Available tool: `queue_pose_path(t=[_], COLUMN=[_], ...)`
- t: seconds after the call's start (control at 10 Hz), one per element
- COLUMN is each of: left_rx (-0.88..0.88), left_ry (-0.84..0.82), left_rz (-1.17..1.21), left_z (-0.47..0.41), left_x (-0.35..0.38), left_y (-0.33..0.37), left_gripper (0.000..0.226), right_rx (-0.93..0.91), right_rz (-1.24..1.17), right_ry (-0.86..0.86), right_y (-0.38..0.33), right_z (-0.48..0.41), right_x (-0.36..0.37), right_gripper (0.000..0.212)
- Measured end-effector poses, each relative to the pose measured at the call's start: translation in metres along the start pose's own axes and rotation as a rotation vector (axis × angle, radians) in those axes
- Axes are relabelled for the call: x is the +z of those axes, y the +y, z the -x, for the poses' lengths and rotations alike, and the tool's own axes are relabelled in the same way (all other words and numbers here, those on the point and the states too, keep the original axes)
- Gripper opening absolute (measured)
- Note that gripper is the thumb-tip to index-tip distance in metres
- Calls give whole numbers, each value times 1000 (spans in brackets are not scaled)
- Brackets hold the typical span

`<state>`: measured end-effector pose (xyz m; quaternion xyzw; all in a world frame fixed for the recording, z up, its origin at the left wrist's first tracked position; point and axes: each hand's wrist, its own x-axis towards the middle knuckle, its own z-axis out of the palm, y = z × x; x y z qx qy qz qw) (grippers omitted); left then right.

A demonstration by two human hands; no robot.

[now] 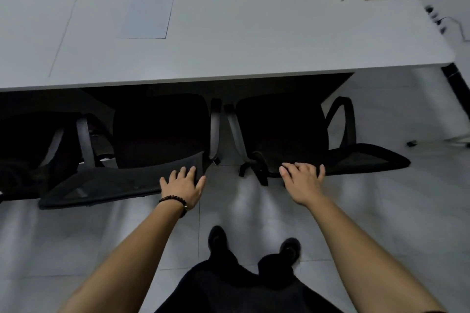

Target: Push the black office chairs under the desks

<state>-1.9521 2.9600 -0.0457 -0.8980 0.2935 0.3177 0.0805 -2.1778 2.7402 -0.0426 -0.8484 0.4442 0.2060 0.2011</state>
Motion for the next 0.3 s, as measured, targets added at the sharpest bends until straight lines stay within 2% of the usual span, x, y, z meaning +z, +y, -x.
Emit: queue_pose_path(t=[0.3], left_rx=[-64], left_ry=[11], left_rz=[-44], left_z=[6], left_x=[6], left_y=[-1], left_gripper=[60], right_rx=[-86], right_rz=[1], right_ry=[-71], right_y=[11], right_z=[0], right_x=[-12], right_gripper=[62])
